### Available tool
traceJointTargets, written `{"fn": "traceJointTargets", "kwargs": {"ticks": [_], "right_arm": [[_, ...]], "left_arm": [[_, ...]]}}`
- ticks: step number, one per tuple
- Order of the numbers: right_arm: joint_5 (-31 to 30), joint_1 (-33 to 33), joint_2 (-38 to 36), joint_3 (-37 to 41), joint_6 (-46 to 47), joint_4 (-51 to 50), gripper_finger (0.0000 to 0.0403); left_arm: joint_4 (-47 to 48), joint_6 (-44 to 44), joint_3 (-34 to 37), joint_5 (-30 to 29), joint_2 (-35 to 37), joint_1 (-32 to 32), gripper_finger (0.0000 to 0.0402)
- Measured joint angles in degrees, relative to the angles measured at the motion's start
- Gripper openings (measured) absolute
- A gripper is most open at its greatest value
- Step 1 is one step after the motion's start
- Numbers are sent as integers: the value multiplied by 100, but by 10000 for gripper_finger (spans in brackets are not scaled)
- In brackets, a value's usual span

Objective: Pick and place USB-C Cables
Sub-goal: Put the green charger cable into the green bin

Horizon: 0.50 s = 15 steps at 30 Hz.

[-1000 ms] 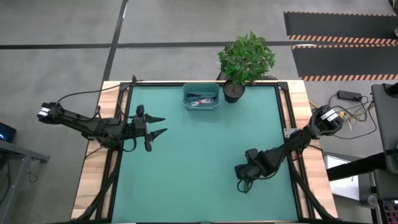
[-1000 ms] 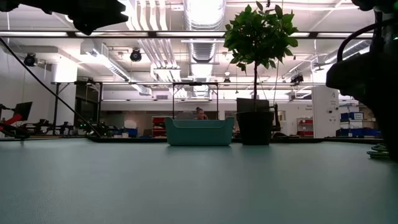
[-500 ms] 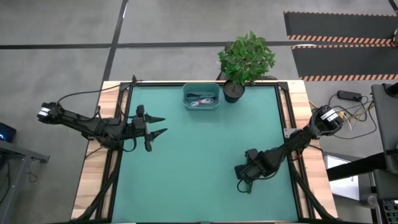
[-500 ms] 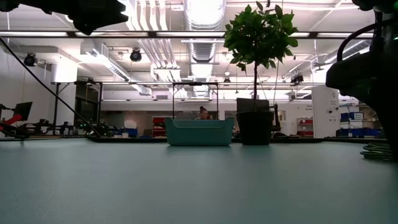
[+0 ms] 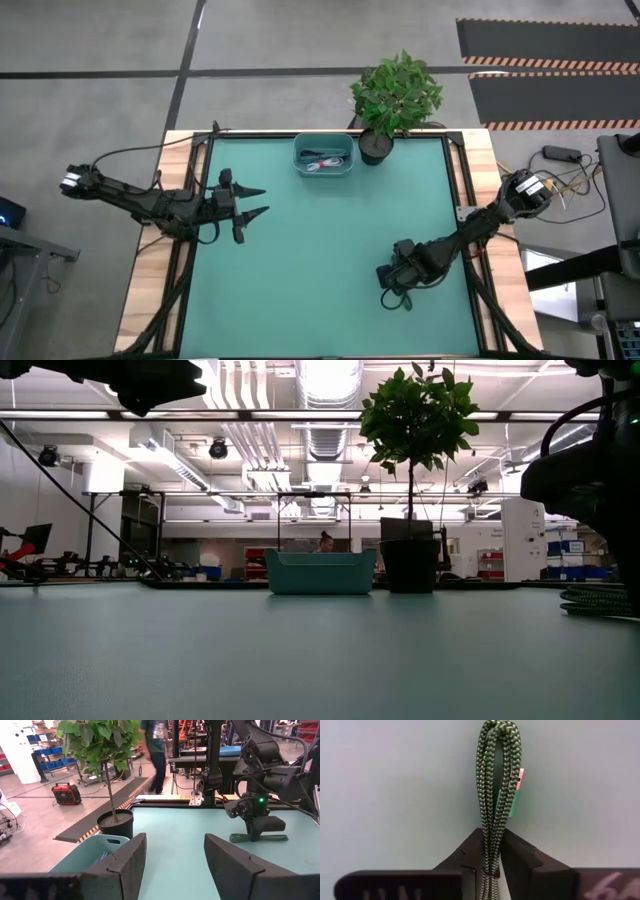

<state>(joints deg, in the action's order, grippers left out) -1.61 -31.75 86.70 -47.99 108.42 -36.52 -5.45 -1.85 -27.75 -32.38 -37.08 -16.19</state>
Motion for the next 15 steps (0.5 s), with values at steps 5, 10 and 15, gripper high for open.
{"fn": "traceJointTargets", "kwargs": {"ticks": [5, 10, 15], "right_arm": [[0, 0, 0, 0, -4, 5, 40], [1, 0, 0, 0, -82, 4, 39], [0, 0, 0, -4, -258, -1, 39]], "left_arm": [[-1, 0, 0, 0, -1, 0, 185], [-2, 0, 0, 0, -2, -1, 185], [0, 0, 0, 0, -2, -2, 185]]}}
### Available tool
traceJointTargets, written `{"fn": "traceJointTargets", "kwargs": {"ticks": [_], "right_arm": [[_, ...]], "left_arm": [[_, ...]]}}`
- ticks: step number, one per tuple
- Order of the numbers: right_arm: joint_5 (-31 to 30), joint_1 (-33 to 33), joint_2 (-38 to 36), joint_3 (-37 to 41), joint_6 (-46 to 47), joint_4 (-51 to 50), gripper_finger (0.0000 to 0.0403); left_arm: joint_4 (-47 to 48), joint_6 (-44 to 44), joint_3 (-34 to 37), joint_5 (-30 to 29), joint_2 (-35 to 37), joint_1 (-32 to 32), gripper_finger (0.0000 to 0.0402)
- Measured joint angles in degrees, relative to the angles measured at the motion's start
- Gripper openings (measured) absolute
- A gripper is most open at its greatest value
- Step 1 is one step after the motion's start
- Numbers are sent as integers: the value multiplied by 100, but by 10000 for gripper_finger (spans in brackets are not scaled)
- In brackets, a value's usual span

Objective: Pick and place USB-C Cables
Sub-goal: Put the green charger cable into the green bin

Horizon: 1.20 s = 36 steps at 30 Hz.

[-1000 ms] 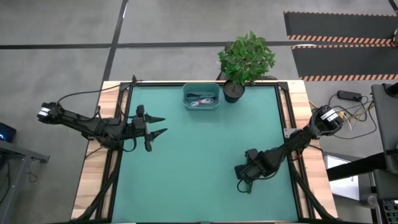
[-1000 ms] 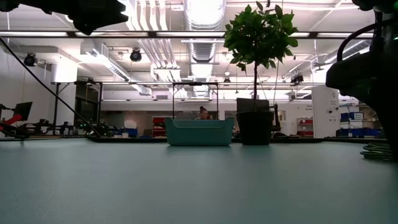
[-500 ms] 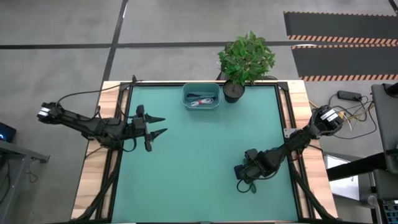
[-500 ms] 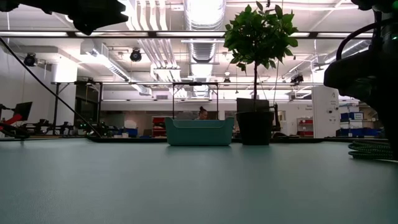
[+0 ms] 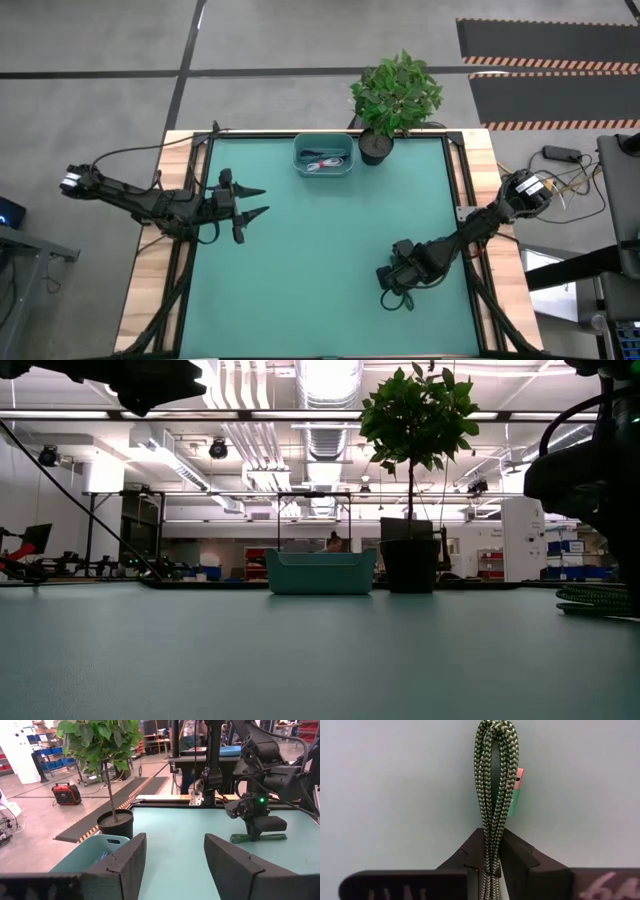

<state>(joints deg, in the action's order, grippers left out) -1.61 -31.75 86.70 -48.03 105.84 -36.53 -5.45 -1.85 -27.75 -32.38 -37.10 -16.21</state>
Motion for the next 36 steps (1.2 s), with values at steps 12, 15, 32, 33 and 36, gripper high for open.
{"fn": "traceJointTargets", "kwargs": {"ticks": [12, 15, 32, 33, 36], "right_arm": [[-243, 0, -5, -245, -339, -24, 38], [-300, 0, -7, -292, -398, -48, 38], [-593, 0, -28, -310, -836, 275, 38], [-618, 0, -28, -310, -897, 350, 38], [-734, 0, -31, -310, -1080, 576, 38]], "left_arm": [[-2, 7, 0, 0, 0, 2, 185], [-2, 7, 0, 0, 0, 1, 185], [-2, 13, 0, 0, 0, 2, 185], [-2, 13, 0, 0, 0, 2, 185], [-2, 15, 0, 0, 0, 0, 185]]}}
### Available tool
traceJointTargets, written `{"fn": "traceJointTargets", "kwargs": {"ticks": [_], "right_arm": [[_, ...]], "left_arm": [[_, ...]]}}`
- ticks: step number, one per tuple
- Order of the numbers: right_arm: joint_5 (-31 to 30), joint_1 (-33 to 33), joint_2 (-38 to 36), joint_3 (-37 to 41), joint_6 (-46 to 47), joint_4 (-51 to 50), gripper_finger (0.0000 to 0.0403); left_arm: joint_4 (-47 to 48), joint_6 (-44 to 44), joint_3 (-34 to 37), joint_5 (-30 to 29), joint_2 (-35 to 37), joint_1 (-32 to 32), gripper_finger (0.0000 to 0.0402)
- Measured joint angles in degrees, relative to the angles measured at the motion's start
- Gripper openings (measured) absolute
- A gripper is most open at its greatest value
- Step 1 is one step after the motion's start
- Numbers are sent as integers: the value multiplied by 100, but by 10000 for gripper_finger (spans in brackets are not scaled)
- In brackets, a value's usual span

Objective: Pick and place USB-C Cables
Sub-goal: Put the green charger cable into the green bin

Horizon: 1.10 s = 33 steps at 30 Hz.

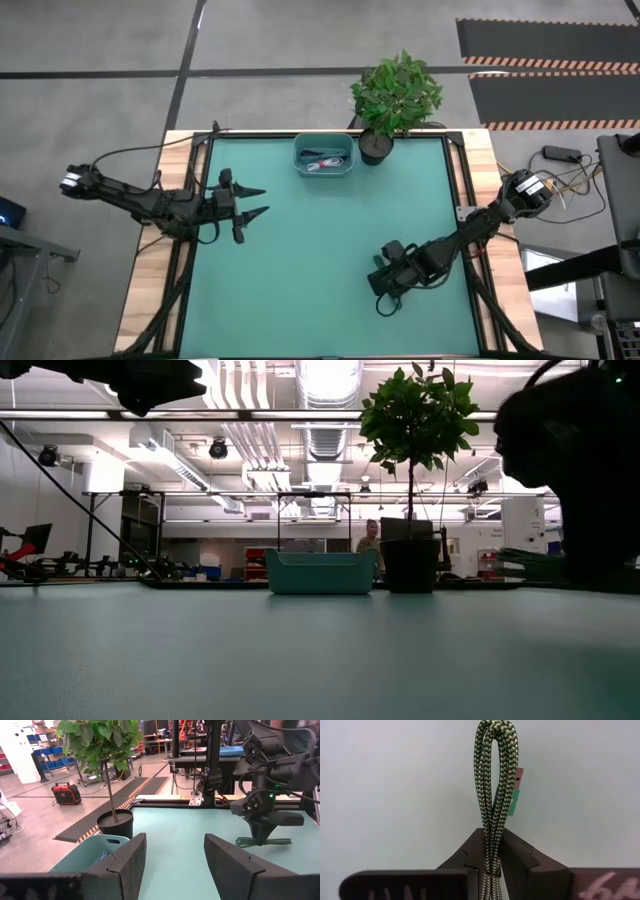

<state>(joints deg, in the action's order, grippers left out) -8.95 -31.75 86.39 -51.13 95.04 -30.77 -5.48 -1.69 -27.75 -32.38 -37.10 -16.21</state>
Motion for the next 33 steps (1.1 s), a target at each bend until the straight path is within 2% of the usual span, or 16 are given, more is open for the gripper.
{"fn": "traceJointTargets", "kwargs": {"ticks": [13, 19, 33], "right_arm": [[-1066, 17, 0, 0, -1898, 1812, 38], [-1352, 93, 0, 2, -2744, 2087, 38], [-1318, 430, 0, 2, -4687, 3320, 38]], "left_arm": [[-1, -2, 0, 0, 0, 2, 185], [-4, -1, 0, 0, 0, 2, 185], [-9, -2, 0, 0, 2, 0, 185]]}}
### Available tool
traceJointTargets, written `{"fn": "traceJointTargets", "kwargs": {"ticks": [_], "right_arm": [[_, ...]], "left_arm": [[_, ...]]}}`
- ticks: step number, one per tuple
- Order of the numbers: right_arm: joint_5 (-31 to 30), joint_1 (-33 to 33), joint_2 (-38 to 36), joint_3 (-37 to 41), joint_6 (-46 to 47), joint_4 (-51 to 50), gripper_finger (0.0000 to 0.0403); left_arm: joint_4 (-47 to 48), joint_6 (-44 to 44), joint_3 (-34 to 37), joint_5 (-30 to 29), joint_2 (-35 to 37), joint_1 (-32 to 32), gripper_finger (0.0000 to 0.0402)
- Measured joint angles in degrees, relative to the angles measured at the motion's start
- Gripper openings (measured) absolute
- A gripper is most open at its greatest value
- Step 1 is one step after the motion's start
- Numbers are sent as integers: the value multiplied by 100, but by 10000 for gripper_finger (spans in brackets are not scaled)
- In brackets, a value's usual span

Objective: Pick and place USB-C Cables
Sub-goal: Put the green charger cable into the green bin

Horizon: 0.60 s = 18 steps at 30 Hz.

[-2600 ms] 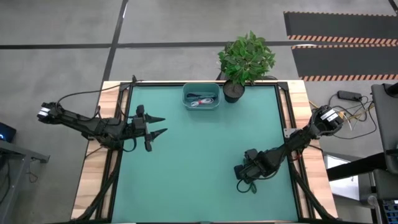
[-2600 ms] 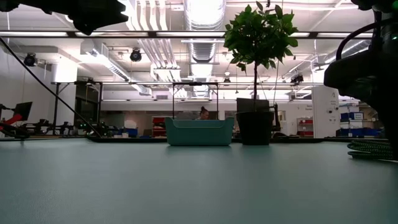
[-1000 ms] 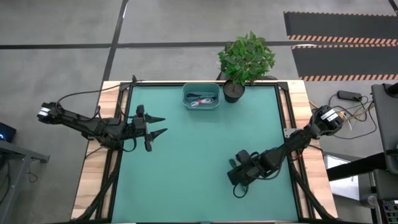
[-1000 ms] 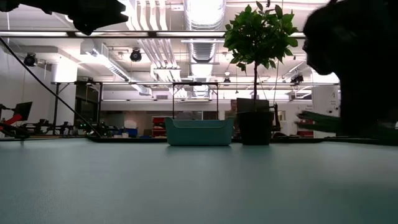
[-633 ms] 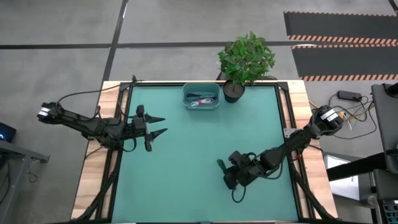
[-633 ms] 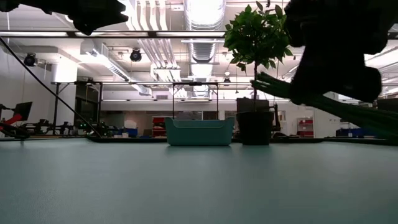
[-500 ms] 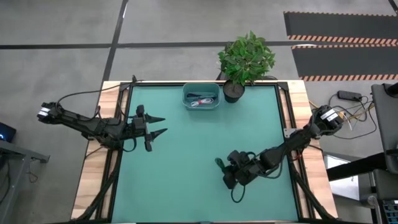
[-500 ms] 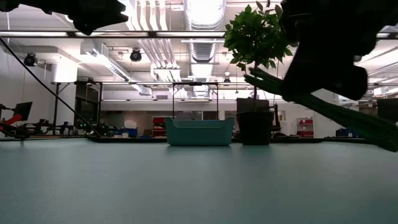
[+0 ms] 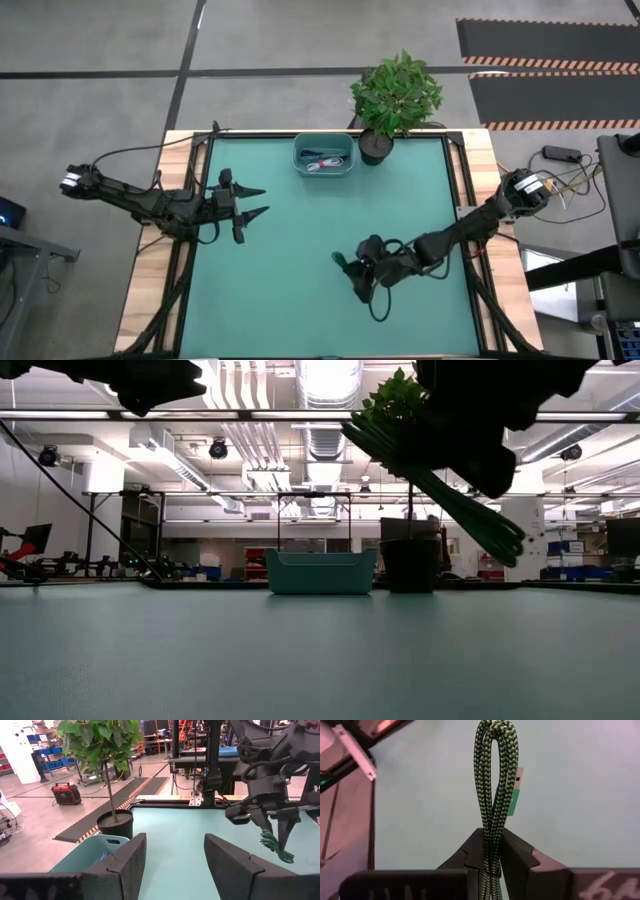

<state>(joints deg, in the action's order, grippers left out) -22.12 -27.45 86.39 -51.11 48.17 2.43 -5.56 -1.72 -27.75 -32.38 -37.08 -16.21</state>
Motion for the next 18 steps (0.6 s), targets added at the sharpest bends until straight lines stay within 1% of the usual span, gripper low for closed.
{"fn": "traceJointTargets", "kwargs": {"ticks": [5, 18], "right_arm": [[203, 161, 0, 0, -551, 293, 38], [260, 495, 0, 2, -2118, 1092, 38]], "left_arm": [[0, 0, 0, 0, 0, 1, 185], [2, 0, -7, 0, 0, 0, 185]]}}
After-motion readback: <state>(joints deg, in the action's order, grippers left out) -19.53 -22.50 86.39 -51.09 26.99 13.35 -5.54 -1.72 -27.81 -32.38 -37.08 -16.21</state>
